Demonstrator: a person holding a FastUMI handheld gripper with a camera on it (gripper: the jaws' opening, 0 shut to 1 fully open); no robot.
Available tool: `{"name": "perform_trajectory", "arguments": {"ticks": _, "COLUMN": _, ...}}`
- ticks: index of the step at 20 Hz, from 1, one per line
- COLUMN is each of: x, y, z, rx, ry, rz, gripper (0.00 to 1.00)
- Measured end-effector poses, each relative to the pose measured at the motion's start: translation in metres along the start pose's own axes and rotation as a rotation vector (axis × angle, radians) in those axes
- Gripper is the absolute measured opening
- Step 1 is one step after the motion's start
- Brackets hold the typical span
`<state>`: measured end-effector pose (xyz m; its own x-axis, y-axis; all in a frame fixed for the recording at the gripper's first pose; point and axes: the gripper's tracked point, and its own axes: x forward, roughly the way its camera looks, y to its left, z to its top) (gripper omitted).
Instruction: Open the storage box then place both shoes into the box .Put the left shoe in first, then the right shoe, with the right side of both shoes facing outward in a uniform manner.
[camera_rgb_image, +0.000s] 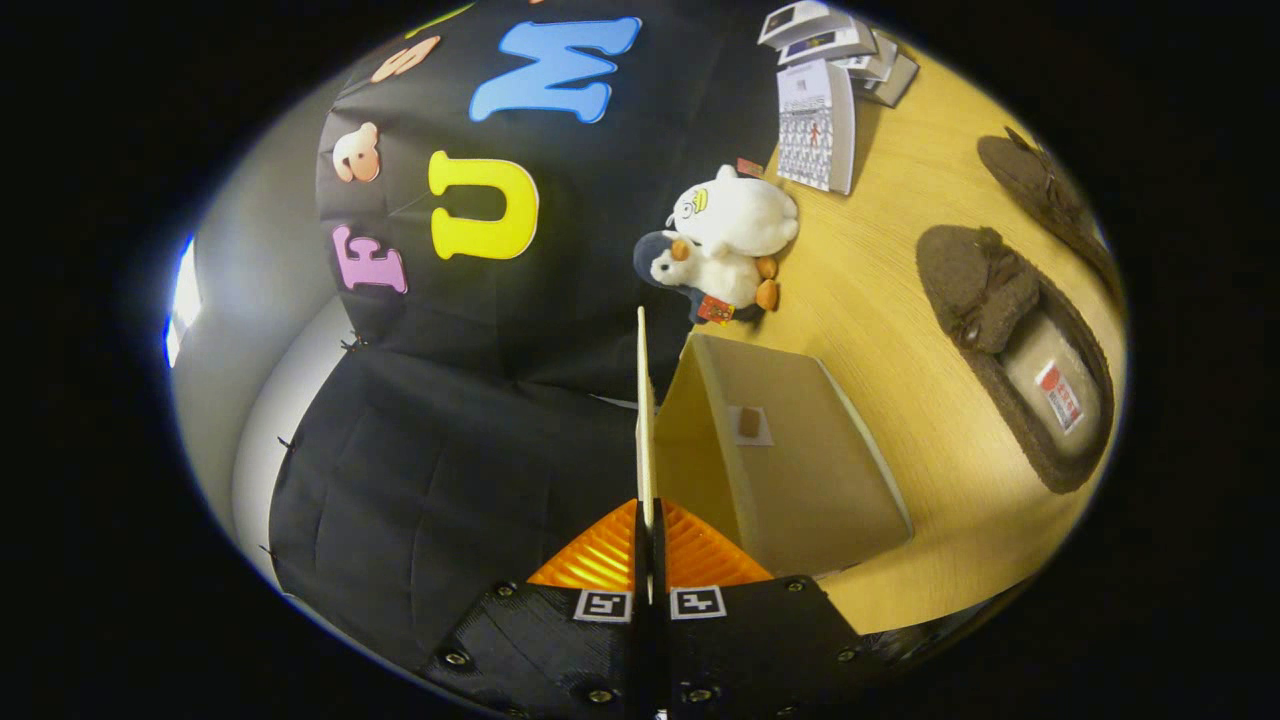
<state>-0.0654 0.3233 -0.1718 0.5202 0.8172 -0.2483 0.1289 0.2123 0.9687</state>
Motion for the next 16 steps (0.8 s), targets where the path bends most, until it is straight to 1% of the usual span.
{"name": "perform_trajectory", "arguments": {"ticks": 4, "x": 0.011, "y": 0.042, "z": -0.007, "rx": -0.101, "ry": 0.005, "rz": -0.004, "gripper": 0.00}}
{"name": "perform_trajectory", "arguments": {"ticks": 6, "x": 0.017, "y": 0.057, "z": -0.013, "rx": -0.184, "ry": 0.000, "rz": -0.034, "gripper": 0.00}}
{"name": "perform_trajectory", "arguments": {"ticks": 9, "x": 0.028, "y": 0.085, "z": -0.024, "rx": -0.331, "ry": -0.007, "rz": -0.048, "gripper": 0.00}}
{"name": "perform_trajectory", "arguments": {"ticks": 12, "x": 0.041, "y": 0.110, "z": -0.044, "rx": -0.402, "ry": 0.006, "rz": -0.039, "gripper": 0.00}}
{"name": "perform_trajectory", "arguments": {"ticks": 16, "x": 0.057, "y": 0.136, "z": -0.070, "rx": -0.522, "ry": 0.016, "rz": -0.048, "gripper": 0.00}}
